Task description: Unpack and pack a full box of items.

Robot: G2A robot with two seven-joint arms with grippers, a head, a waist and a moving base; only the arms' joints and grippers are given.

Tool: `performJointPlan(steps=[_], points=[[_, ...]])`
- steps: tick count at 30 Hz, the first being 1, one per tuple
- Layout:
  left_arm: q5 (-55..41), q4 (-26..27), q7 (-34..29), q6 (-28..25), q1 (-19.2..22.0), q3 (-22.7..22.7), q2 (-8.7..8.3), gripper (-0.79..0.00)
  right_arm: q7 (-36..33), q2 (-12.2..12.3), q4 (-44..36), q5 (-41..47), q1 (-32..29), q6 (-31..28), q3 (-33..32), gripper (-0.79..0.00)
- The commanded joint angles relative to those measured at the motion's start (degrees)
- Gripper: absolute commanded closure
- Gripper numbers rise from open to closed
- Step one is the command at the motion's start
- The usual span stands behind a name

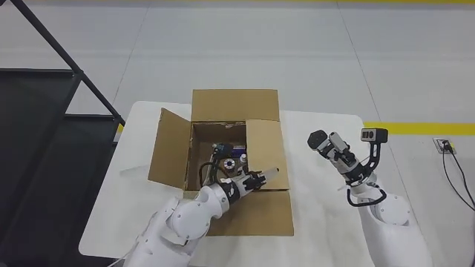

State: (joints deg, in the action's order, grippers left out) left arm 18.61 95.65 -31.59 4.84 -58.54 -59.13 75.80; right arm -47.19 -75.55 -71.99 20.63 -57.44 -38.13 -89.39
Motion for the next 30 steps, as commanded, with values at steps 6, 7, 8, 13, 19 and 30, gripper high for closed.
performJointPlan(steps=[6, 7, 8, 13, 19, 30], points=[[-1.0, 1.0, 2.3, -1.3, 1.6, 3.5, 1.00, -0.785, 0.6, 0.6, 0.0, 1.1, -1.7, -1.4, -1.0, -0.785], [-0.9, 1.2, 3.0, -1.4, 1.7, 4.0, 1.15, -0.785, 0.7, 0.7, -0.2, 1.3, -2.0, -1.6, -1.3, -0.785], [-1.0, 1.4, 3.6, -1.5, 1.8, 4.5, 1.31, -0.785, 0.6, 0.8, -0.3, 1.5, -2.3, -1.7, -1.5, -0.785], [-2.0, 1.0, 5.9, -0.6, 3.0, 6.1, 2.12, -0.785, -1.2, 1.4, 0.0, 1.8, -3.4, -0.3, -2.2, -0.785], [-3.4, -1.7, 9.5, 0.4, 5.2, 8.5, 3.43, -0.785, -3.5, 2.4, 1.4, 3.1, -5.2, 0.0, -4.8, -0.785], [-4.6, -10.4, 15.3, 0.2, 10.7, 16.2, 7.12, -0.785, 0.3, 3.2, 1.7, 11.6, -13.0, -7.6, -10.2, -0.785]])
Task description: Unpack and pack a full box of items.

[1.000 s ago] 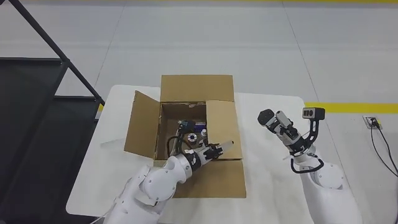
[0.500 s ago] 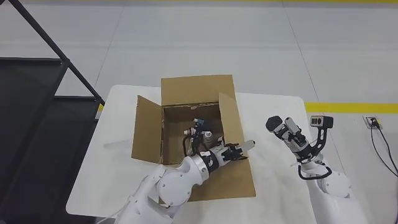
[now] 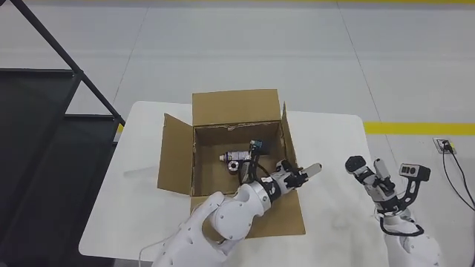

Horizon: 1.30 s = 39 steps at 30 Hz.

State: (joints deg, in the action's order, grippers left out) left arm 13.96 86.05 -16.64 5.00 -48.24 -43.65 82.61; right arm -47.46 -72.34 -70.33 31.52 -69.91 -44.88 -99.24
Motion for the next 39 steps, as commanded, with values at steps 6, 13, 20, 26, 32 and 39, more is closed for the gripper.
performJointPlan(steps=[6, 13, 20, 26, 32, 39], points=[[-0.6, -6.3, 2.0, 1.2, 3.5, 4.6, 2.72, -0.785, 1.2, 0.2, -0.4, 4.2, -3.4, -4.1, -1.7, -0.785], [-1.5, -11.3, 3.6, 2.9, 6.3, 7.4, 5.44, -0.785, 0.3, 0.6, 0.9, 4.9, -2.6, -3.4, -1.3, -0.785], [-1.8, -14.7, 5.0, 4.8, 7.7, 8.3, 7.47, -0.785, -1.4, 0.9, 2.6, 5.4, -0.6, -2.8, -0.7, -0.785], [-1.5, -15.9, 5.4, 4.3, 7.8, 7.6, 8.33, -0.785, -2.7, 1.2, 3.9, 5.9, 1.0, -2.3, 0.0, -0.785], [-1.0, -8.5, 3.5, 1.6, 3.6, 2.7, 6.80, -0.785, -4.2, 1.5, 5.0, 4.7, 3.5, -0.1, 1.6, -0.785], [6.7, 9.3, -1.0, 0.5, -7.1, -8.1, 2.61, -0.785, -3.2, 1.7, 2.7, -0.5, 6.2, 1.6, 3.9, -0.785]])
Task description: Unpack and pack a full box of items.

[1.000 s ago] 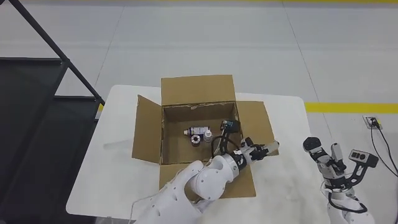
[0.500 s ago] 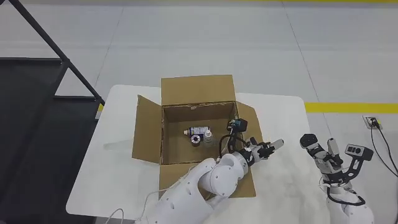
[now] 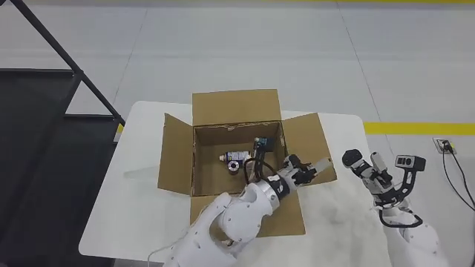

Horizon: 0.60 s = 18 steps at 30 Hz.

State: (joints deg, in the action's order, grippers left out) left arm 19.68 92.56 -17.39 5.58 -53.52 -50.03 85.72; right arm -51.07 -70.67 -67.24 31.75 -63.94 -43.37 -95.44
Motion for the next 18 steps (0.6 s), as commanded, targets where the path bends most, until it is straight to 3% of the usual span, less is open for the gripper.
performJointPlan(steps=[1, 5, 9, 13, 18], points=[[2.0, 5.3, -0.8, -0.5, -3.8, -3.4, -1.04, -0.785, 1.1, 0.0, -1.0, -1.6, 0.3, 0.1, 0.4, -0.785], [4.0, 14.4, -2.2, -2.8, -11.6, -11.0, -3.00, -0.785, 4.6, -0.1, -5.2, -3.5, -0.5, -2.5, 1.0, -0.785], [3.6, 20.7, -4.1, -5.8, -18.2, -18.7, -4.48, -0.785, 3.9, 0.2, -7.8, -7.3, 0.2, 2.0, 2.4, -0.785], [2.4, 23.6, -6.0, -9.6, -24.2, -25.6, -5.66, -0.785, 3.2, 0.5, -8.4, -11.8, 1.8, 7.9, 4.4, -0.785], [2.2, 23.7, -7.1, -12.5, -27.4, -29.3, -6.39, -0.785, 2.6, 0.8, -7.9, -16.8, 3.8, 15.0, 6.2, -0.785]])
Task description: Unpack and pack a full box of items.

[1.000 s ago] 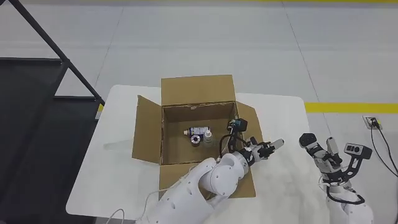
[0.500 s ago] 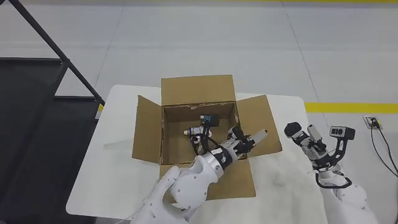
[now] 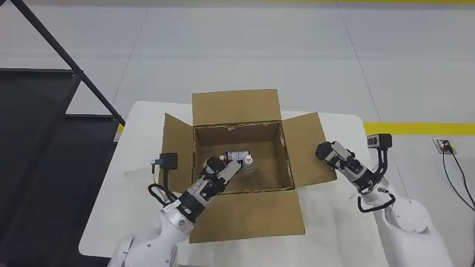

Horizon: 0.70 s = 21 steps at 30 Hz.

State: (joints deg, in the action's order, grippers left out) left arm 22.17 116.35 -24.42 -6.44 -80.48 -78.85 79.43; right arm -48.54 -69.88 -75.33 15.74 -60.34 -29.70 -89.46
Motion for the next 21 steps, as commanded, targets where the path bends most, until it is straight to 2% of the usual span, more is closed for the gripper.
performJointPlan(steps=[1, 10, 21], points=[[-0.6, -0.1, -0.2, -1.1, -0.9, -0.9, -0.21, -0.785, 0.0, 0.1, 0.3, -1.6, 0.4, 2.6, 0.6, -0.785], [-2.8, 0.4, -0.3, -3.5, -3.3, -3.8, -0.94, -0.785, -2.8, 0.5, 1.8, -4.6, 1.9, 9.5, 4.1, -0.785], [-5.4, 0.3, -0.2, -4.2, -4.0, -6.3, -1.62, -0.785, -4.0, 0.4, 1.5, -7.5, 4.3, 12.4, 9.0, -0.785]])
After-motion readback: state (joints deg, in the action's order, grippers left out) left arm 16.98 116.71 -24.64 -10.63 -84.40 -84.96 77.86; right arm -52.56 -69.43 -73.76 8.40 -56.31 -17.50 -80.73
